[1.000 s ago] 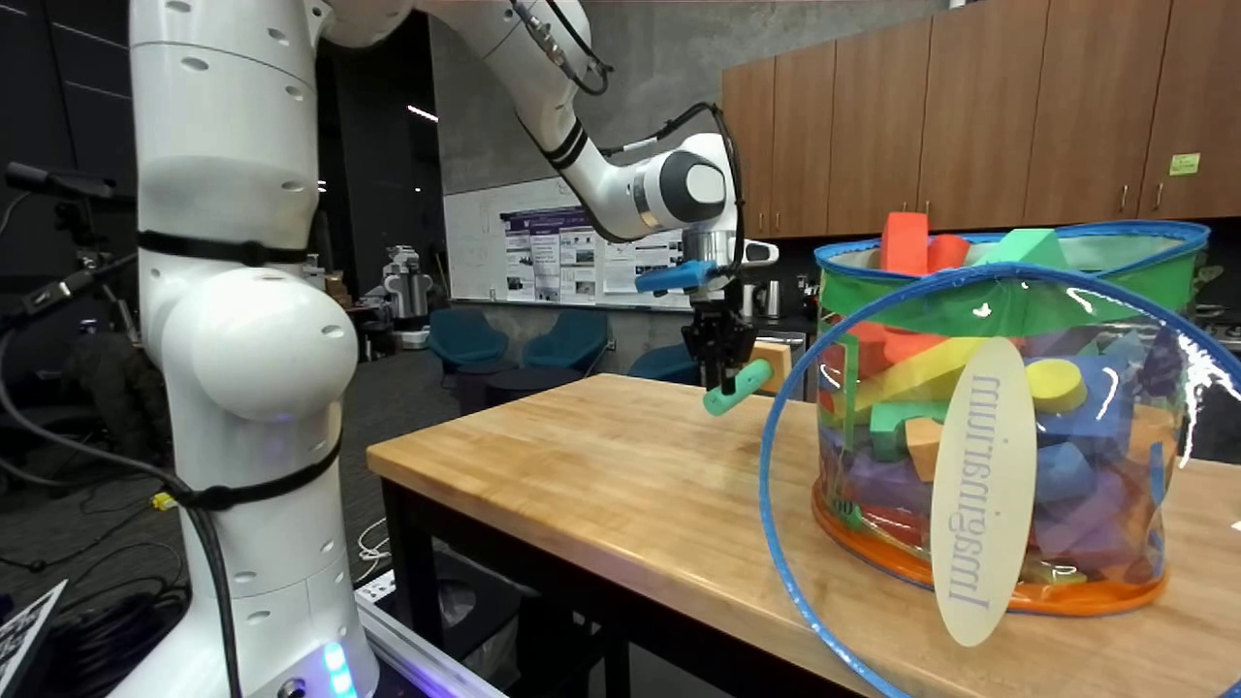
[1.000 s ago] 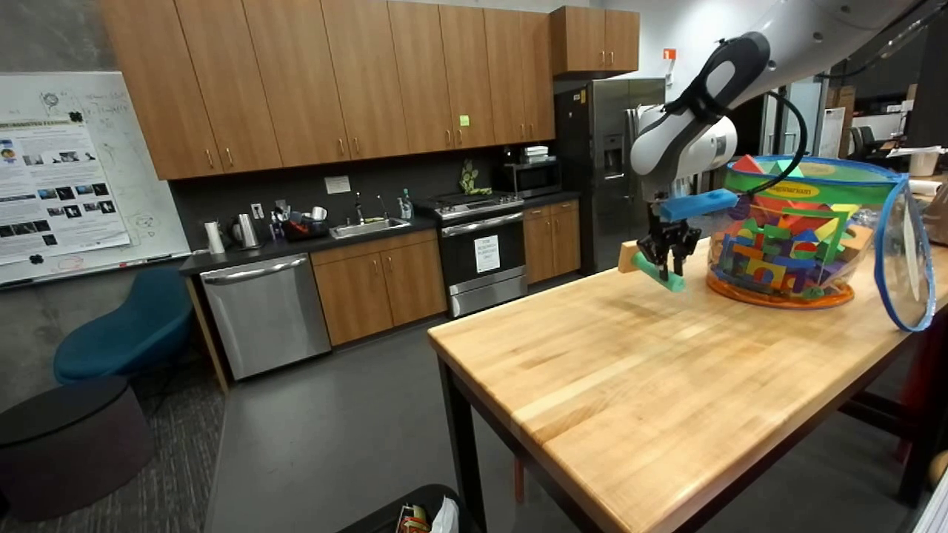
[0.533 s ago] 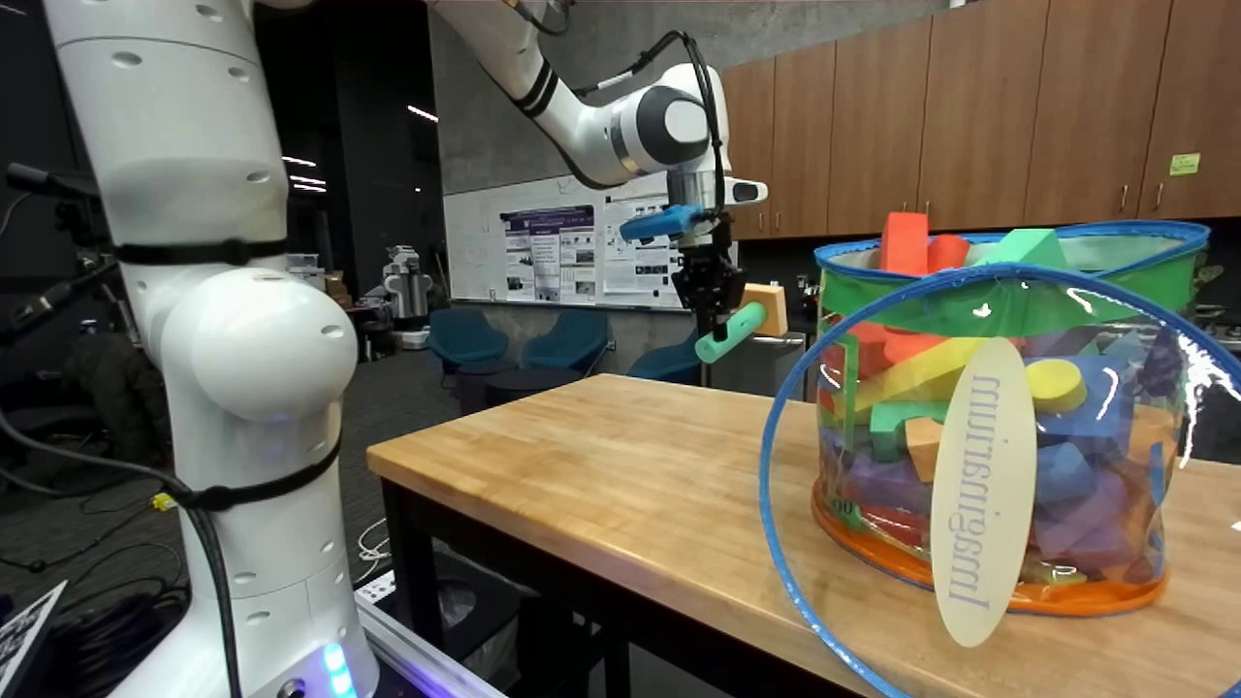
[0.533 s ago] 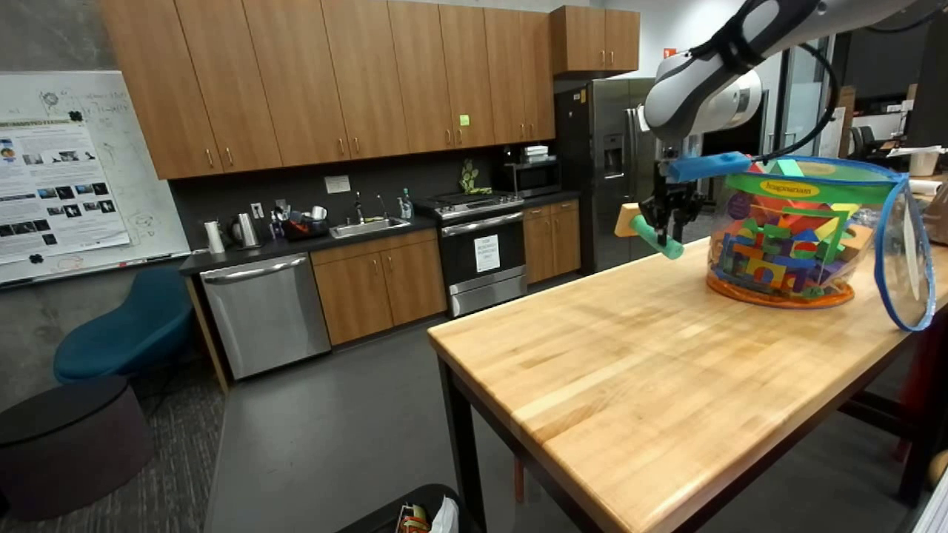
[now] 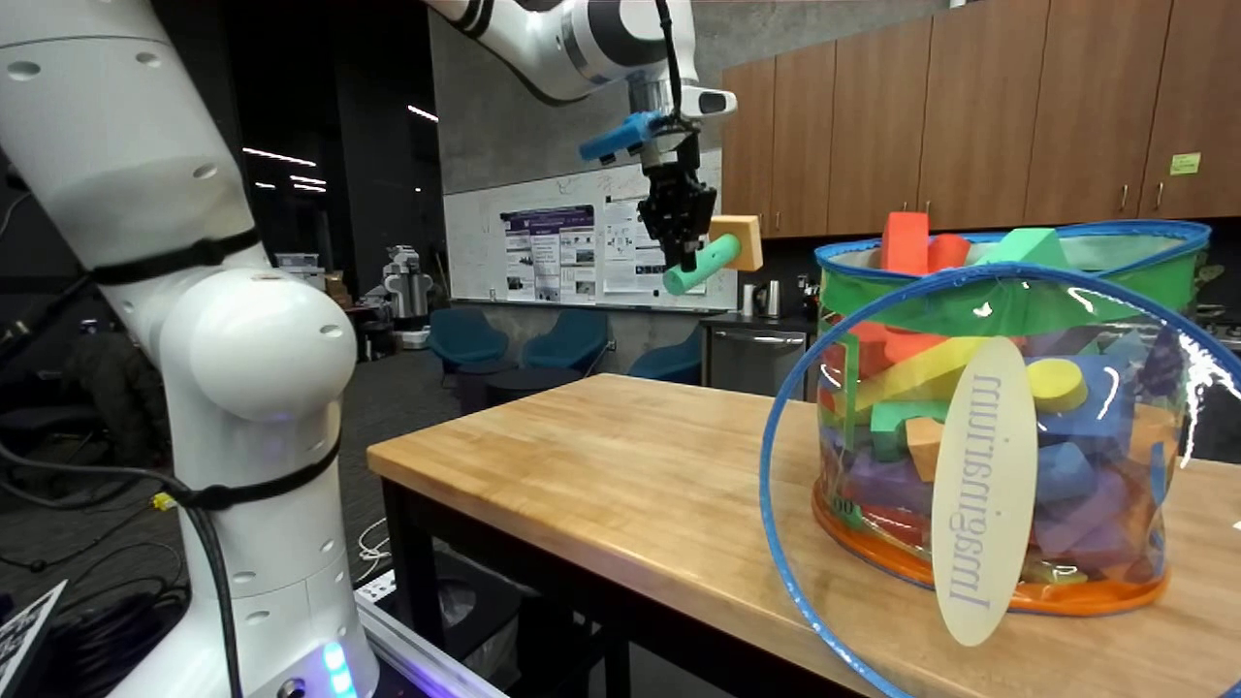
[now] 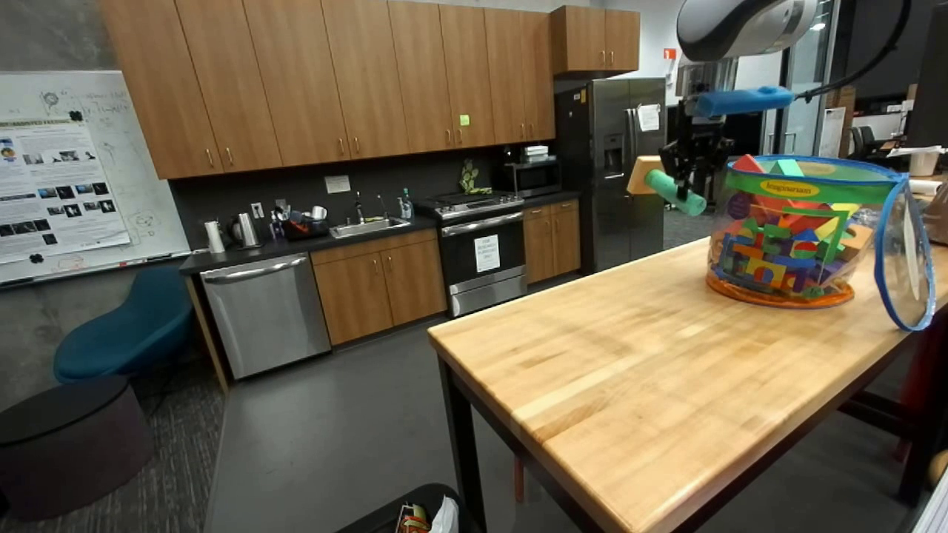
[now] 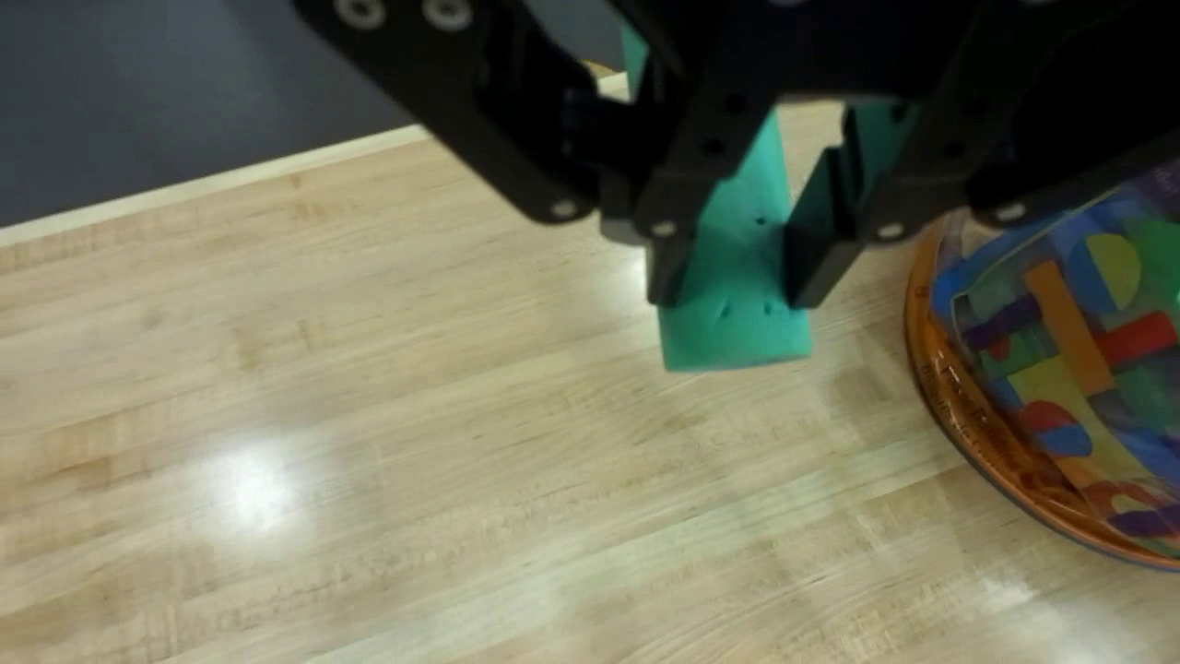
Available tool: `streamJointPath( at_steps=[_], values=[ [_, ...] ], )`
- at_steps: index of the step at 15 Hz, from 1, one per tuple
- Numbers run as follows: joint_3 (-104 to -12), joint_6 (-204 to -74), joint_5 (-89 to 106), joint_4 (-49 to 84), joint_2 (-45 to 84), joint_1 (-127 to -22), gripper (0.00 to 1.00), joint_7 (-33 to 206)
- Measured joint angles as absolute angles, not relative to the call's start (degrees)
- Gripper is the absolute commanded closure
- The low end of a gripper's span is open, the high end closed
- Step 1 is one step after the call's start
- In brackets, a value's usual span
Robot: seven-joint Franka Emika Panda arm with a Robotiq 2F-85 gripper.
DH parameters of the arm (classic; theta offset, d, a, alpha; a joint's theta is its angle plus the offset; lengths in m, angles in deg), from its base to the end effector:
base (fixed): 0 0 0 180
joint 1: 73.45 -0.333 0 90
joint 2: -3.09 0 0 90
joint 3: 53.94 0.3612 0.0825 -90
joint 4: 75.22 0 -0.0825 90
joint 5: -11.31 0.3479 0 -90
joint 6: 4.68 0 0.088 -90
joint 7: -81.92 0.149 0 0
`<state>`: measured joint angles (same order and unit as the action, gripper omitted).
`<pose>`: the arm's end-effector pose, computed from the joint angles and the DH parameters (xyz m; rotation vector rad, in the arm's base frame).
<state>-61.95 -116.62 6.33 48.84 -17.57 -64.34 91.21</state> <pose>0.3940 -0.1389 0.5637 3.0197 -0.6580 0.2227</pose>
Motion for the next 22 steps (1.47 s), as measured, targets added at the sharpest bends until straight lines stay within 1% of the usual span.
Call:
streamJointPath(
  at_steps=[4, 7, 16, 22],
  values=[
    [-62.01, -114.54, 6.33, 48.29, -22.63, -62.99, 0.92, 93.10],
    [-62.59, -114.51, 6.33, 46.88, -24.00, -60.69, 0.92, 95.55],
    [-67.51, -113.62, 6.28, 41.28, -22.93, -53.26, 0.92, 102.32],
    [-72.17, -111.30, 6.31, 38.79, -19.04, -50.02, 0.92, 104.56]
  ],
)
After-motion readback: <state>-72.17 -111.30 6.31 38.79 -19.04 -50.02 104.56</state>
